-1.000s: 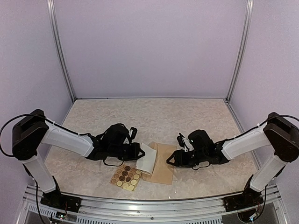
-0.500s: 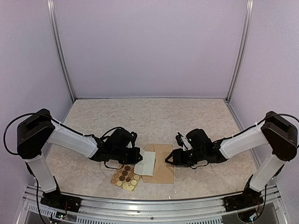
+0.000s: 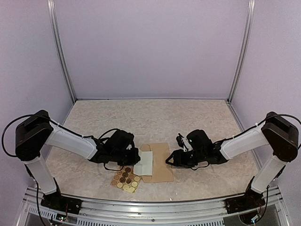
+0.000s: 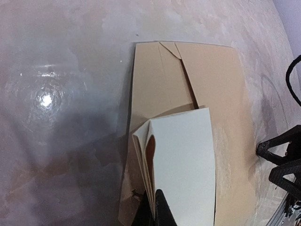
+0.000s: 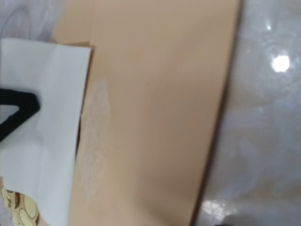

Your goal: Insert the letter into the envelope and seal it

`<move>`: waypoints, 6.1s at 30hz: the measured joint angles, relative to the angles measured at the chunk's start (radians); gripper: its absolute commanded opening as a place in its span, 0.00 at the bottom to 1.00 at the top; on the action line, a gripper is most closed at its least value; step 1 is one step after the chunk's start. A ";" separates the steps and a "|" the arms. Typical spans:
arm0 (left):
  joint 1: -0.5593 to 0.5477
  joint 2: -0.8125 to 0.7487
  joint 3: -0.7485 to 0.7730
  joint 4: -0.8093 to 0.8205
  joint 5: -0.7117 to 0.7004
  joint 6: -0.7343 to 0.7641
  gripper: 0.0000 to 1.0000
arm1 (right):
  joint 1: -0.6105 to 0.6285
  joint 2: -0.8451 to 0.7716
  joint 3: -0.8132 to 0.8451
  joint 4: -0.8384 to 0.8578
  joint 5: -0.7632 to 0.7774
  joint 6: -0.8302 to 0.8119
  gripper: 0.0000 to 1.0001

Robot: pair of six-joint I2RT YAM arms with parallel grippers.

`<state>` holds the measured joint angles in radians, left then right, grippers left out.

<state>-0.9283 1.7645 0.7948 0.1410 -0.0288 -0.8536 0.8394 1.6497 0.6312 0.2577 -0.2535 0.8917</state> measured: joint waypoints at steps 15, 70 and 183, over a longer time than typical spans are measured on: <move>0.000 -0.049 -0.039 0.006 -0.001 -0.041 0.00 | 0.028 0.007 0.000 0.011 0.000 -0.038 0.38; 0.006 -0.109 -0.123 0.046 0.005 -0.172 0.00 | 0.055 0.112 0.097 0.016 -0.021 -0.042 0.30; -0.016 0.023 -0.102 0.225 0.104 -0.152 0.07 | 0.077 0.084 0.076 -0.026 -0.117 0.023 0.31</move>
<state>-0.9440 1.7870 0.6926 0.3664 0.0753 -1.0054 0.9165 1.7340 0.7074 0.2321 -0.3702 0.9142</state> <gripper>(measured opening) 0.003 0.300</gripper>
